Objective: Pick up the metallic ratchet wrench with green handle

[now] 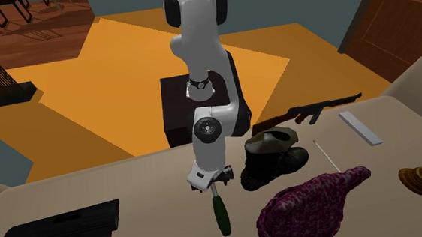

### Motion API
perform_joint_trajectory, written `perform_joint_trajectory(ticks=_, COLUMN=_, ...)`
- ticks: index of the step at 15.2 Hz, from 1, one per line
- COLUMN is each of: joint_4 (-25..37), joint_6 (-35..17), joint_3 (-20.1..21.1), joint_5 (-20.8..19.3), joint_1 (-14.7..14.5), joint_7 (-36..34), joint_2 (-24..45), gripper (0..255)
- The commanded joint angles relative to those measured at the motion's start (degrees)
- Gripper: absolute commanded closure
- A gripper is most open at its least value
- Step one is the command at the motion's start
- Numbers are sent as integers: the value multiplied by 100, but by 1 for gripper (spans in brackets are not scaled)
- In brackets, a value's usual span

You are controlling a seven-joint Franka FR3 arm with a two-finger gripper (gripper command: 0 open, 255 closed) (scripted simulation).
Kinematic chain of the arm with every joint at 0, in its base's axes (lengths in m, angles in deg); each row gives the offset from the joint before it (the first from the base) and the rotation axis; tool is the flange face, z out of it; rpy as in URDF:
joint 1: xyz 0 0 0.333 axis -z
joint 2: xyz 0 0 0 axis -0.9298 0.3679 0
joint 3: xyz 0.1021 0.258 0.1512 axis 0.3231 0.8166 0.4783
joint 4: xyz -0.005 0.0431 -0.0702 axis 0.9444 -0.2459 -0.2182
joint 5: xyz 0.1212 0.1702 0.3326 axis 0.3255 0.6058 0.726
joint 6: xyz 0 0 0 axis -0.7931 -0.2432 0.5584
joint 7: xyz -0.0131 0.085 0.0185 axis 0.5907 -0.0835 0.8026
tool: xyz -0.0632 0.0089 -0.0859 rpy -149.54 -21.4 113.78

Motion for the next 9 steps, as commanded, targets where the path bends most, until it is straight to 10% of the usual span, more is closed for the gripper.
perform_joint_trajectory(ticks=1, joint_4=-3, joint_6=-31, joint_3=2, joint_5=3, joint_1=2, joint_7=3, joint_2=25, gripper=255)
perform_joint_trajectory(ticks=9, joint_4=-4, joint_6=-28, joint_3=3, joint_5=3, joint_1=1, joint_7=2, joint_2=21, gripper=255)
